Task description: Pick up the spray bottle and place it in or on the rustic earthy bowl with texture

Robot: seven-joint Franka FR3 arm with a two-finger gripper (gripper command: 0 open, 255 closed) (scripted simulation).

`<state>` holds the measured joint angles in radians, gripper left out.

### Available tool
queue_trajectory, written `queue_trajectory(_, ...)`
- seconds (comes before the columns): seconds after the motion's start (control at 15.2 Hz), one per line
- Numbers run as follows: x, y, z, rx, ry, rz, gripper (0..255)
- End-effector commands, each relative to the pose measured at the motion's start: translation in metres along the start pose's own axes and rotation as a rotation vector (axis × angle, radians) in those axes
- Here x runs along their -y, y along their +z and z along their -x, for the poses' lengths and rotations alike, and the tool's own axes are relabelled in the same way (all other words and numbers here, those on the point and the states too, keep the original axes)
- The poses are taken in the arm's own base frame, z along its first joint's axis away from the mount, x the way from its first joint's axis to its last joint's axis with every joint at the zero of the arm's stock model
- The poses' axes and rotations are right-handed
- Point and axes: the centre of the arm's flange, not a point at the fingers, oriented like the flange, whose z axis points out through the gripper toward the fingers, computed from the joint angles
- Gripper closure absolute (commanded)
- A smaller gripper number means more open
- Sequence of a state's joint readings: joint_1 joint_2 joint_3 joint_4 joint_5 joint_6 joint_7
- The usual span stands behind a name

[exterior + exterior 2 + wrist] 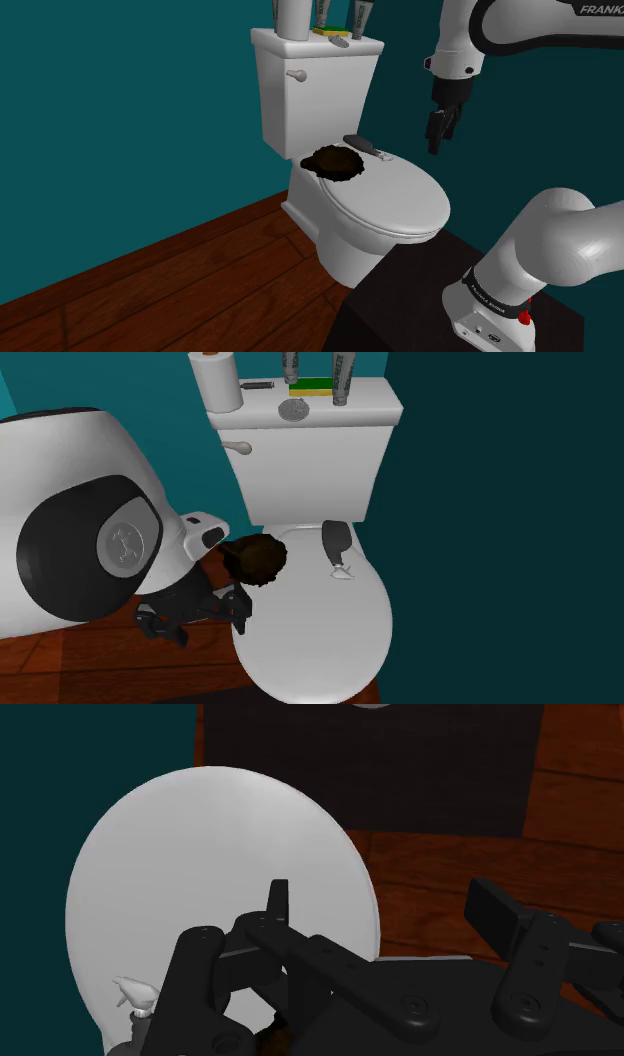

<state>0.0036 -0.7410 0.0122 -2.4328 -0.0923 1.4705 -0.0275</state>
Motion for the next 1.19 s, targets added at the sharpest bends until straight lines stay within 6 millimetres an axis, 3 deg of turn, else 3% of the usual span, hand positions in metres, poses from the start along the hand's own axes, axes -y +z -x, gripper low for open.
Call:
queue_trajectory(0.0, 0.000, 0.000, 0.000, 0.000, 0.000, 0.000, 0)
queue_trajectory(1.12, -0.140, 0.086, -0.158, -0.076, 0.177, -0.150, 0)
